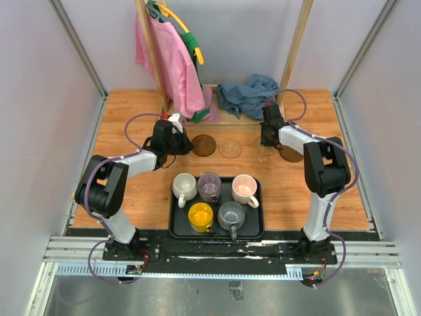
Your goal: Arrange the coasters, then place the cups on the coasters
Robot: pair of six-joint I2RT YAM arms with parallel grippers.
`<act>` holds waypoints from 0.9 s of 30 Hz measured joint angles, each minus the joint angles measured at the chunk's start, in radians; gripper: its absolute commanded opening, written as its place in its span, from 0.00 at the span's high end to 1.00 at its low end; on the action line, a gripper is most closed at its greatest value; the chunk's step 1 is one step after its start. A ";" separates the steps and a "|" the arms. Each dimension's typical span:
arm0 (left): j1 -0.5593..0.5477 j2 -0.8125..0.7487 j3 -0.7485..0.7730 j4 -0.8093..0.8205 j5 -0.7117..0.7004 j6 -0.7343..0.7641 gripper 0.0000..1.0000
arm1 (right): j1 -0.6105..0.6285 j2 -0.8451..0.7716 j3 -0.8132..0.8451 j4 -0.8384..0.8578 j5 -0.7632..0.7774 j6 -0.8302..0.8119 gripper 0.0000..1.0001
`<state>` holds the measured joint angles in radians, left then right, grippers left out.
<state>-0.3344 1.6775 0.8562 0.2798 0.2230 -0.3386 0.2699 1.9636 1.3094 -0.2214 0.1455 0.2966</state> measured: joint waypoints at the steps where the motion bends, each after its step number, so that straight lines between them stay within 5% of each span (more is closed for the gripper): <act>1: 0.000 0.000 0.000 0.000 0.000 0.000 0.99 | -0.002 0.000 0.000 0.000 -0.003 0.000 0.96; 27: 0.000 0.000 -0.005 -0.005 -0.019 -0.001 0.99 | 0.071 0.036 0.055 -0.020 -0.027 -0.035 0.95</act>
<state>-0.3344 1.6775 0.8509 0.2745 0.2035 -0.3397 0.3405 1.9999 1.3643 -0.2417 0.1188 0.2615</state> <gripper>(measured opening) 0.011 0.049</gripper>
